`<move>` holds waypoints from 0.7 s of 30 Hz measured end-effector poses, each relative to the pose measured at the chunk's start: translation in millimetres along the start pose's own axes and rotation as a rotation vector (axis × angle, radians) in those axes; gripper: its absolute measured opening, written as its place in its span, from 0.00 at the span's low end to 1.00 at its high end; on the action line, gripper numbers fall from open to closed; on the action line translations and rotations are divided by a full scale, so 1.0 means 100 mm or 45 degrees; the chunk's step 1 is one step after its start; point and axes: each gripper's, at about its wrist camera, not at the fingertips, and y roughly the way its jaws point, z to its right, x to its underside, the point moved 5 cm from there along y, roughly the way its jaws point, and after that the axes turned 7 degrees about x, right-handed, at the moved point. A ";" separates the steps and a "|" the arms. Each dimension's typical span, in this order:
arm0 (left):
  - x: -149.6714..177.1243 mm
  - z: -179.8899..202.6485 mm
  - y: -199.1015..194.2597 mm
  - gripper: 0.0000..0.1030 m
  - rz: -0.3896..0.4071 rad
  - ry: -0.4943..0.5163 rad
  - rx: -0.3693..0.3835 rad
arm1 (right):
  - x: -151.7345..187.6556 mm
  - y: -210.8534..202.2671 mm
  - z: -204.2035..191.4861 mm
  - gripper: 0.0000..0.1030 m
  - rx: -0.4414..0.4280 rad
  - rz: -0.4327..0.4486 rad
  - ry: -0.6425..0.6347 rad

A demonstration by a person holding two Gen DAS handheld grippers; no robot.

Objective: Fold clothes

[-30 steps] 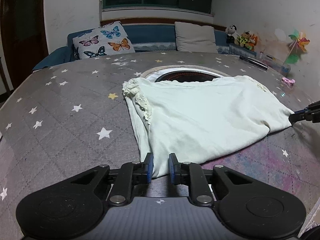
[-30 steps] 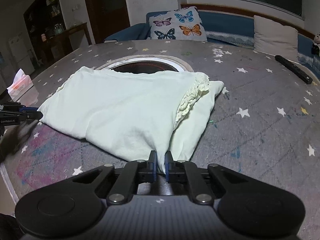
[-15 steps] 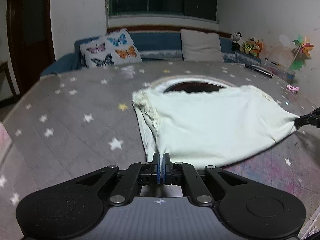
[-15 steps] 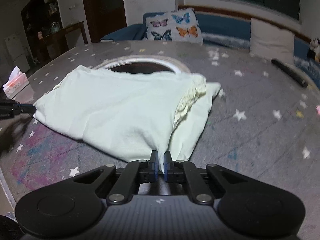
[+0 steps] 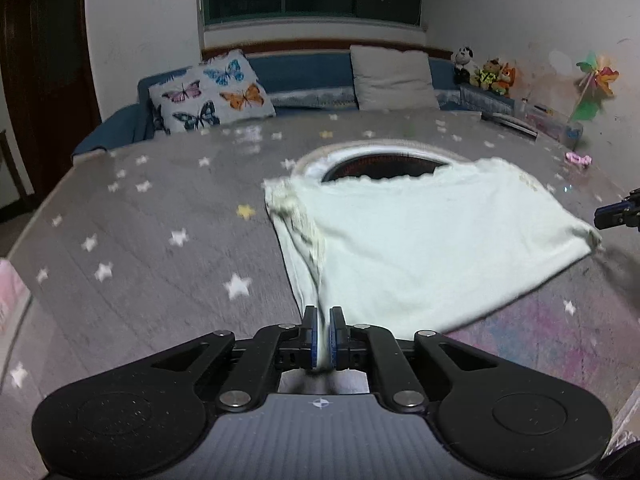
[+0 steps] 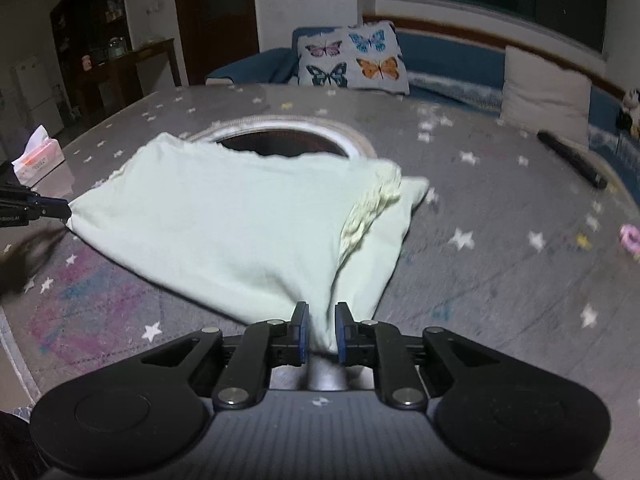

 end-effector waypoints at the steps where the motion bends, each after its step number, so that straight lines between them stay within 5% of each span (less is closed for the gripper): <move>1: -0.05 0.00 -0.02 0.09 0.015 0.006 -0.003 | -0.04 -0.03 0.01 0.13 -0.002 0.014 -0.001; 9: -0.45 0.12 0.41 0.13 0.032 -0.027 0.046 | -0.41 0.28 -0.06 0.13 -0.044 0.088 0.093; 15: -0.43 0.05 0.84 0.13 -0.062 -0.034 0.031 | -0.45 0.66 -0.16 0.13 -0.064 0.055 0.128; 21: -0.43 -0.08 0.82 0.13 -0.056 -0.064 0.038 | -0.40 0.72 -0.02 0.10 -0.060 0.002 0.161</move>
